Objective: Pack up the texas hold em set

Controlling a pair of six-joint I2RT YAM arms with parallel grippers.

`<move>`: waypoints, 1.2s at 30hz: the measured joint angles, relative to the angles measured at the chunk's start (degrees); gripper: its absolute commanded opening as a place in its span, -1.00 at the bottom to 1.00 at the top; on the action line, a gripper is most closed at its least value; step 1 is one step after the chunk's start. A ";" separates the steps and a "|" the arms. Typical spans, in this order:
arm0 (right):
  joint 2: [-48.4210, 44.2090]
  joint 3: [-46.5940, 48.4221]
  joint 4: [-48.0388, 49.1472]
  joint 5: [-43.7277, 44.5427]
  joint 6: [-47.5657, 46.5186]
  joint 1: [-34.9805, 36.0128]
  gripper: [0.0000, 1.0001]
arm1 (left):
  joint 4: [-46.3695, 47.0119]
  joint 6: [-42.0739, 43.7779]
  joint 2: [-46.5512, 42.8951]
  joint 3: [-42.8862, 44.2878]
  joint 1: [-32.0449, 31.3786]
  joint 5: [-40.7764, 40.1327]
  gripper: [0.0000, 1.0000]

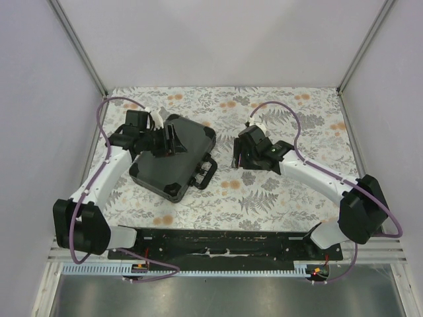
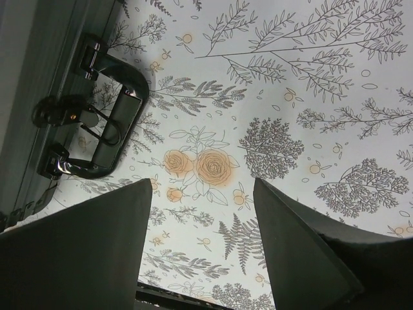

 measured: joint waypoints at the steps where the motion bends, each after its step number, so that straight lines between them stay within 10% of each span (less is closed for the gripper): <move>1: -0.02 -0.11 -0.02 -0.04 0.04 0.00 0.44 | -0.98 0.00 0.87 -0.37 0.74 -1.11 0.39; 23: 6.64 -12.76 29.33 -21.42 7.21 -0.22 0.89 | -10.21 9.70 13.99 14.10 2.67 -37.70 0.75; 36: 15.21 -10.03 39.17 -26.71 10.67 -0.22 0.96 | -8.72 10.78 15.10 7.80 7.50 -30.03 0.76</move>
